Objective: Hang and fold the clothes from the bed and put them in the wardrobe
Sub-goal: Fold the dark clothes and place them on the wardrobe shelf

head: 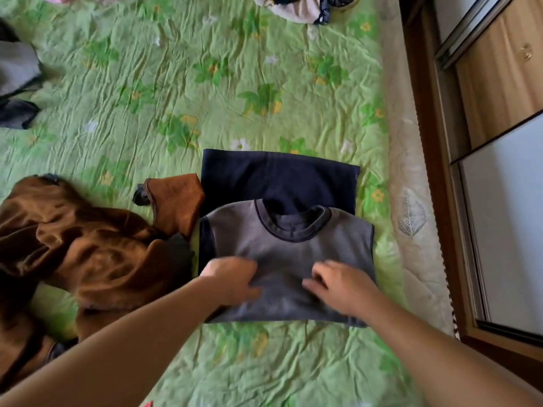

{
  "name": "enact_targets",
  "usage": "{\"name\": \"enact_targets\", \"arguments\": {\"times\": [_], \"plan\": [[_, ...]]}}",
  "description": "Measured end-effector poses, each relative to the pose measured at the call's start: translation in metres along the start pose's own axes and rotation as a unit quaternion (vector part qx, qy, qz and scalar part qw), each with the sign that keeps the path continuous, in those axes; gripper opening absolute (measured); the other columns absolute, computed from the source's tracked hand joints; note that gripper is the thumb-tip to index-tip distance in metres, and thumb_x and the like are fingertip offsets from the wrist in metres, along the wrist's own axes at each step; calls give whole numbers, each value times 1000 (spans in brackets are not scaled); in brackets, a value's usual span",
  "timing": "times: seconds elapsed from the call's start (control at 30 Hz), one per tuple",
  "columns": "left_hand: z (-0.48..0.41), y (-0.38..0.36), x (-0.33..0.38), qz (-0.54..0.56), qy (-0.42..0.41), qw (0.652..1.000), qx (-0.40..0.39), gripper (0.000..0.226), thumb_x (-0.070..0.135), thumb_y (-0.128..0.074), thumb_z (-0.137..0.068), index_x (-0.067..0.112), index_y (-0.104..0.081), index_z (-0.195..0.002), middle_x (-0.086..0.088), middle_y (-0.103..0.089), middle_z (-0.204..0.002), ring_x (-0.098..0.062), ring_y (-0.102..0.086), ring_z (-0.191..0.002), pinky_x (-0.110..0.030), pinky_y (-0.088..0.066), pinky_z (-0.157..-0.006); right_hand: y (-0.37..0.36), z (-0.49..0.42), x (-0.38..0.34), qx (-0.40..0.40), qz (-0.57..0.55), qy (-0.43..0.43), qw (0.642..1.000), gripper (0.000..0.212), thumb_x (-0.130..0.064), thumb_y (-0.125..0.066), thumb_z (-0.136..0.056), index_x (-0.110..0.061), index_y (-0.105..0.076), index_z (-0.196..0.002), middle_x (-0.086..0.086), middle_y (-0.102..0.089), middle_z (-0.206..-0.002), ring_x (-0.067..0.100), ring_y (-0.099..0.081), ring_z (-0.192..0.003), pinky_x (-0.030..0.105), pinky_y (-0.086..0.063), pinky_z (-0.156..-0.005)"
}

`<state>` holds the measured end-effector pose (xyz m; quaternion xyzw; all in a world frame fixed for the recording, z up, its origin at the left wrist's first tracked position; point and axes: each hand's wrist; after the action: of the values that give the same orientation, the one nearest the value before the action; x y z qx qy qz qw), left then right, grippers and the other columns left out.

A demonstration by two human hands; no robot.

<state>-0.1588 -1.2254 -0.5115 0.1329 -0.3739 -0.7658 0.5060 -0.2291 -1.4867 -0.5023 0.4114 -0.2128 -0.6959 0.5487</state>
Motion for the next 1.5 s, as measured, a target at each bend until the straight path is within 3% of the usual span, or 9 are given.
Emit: {"name": "enact_targets", "arguments": {"times": [0.1, 0.27, 0.4, 0.6, 0.77, 0.9, 1.03, 1.3, 1.5], "plan": [[-22, 32, -13, 9, 46, 976, 211, 35, 35, -58, -86, 22, -52, -118, -7, -51, -118, -32, -50, -115, -45, -49, -87, 23, -33, 14, 190, -37, -25, 981, 23, -27, -58, -97, -14, -61, -115, 10, -56, -112, 35, -58, -105, 47, -49, -85], [-55, 51, -39, 0, 155, 970, 190, 53, 27, -50, -97, 24, -31, -147, -7, -49, -134, -31, -46, -125, -46, -38, -100, 47, -72, 39, 120, 120, -149, 974, 64, -21, -57, -91, -24, -34, -150, 5, -52, -134, 32, -47, -125, 47, -43, -97], [-67, 54, -49, -11, 157, 974, 164, 27, 28, -49, -97, 24, -55, -123, -5, -53, -121, -30, -48, -118, -46, -36, -98, 50, -87, 49, 116, 134, -151, 972, 24, -37, -56, -95, -20, -57, -112, 4, -59, -115, 30, -52, -116, 43, -43, -94], [-74, 89, -70, 30, 109, 962, 249, 7, 21, -38, -102, 23, -44, -104, -3, -63, -103, -30, -64, -92, -40, -33, -77, 87, -101, 50, 199, -10, -64, 978, 17, -34, -50, -97, -21, -40, -94, 2, -57, -73, 38, -64, -75, 41, -46, -61], [-102, 148, -103, 43, 110, 944, 308, 9, 24, -44, -102, 16, -48, -104, -9, -61, -100, -35, -60, -84, -38, -38, -61, 129, -146, 51, 258, 56, -58, 963, 23, -33, -53, -98, -11, -49, -105, 16, -65, -94, 41, -64, -85, 44, -49, -68], [-123, 158, -103, 36, 163, 938, 302, 47, 8, -49, -88, 21, -45, -134, -10, -50, -134, -34, -44, -126, -47, -41, -97, 122, -165, 35, 289, 167, -112, 936, 49, -34, -66, -87, -8, -51, -126, 22, -54, -117, 42, -53, -109, 57, -45, -90], [-116, 84, -71, 11, 84, 960, 267, 62, 38, -49, -98, 18, -30, -153, -16, -16, -163, -32, -7, -152, -50, -18, -122, 63, -158, 8, 235, 169, -8, 957, 66, -46, -63, -91, -11, -49, -145, 22, -43, -149, 40, -37, -142, 67, -24, -113], [-138, 17, -86, -88, 56, 967, 234, 77, 70, -18, -95, 32, -2, -160, -12, 2, -167, -27, 3, -154, -57, -1, -122, 20, -181, 31, 102, 149, -41, 983, 86, -87, -5, -83, -45, 15, -155, -2, 26, -166, 38, 17, -152, 79, -4, -110], [-110, 4, -70, -49, 54, 952, 298, 76, 63, -29, -96, 25, -14, -160, -16, -2, -167, -31, -1, -154, -60, -11, -121, -2, -127, 32, 203, 147, -17, 968, 78, -70, -25, -98, -22, -24, -160, 12, -11, -168, 33, -9, -156, 73, -8, -115]]}}
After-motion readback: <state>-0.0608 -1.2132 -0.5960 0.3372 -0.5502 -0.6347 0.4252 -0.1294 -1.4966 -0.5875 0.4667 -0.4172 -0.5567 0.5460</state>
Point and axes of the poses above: each hand's wrist, its own z-axis away from the middle knuckle, its own y-axis out of the back of the hand, x = y × z
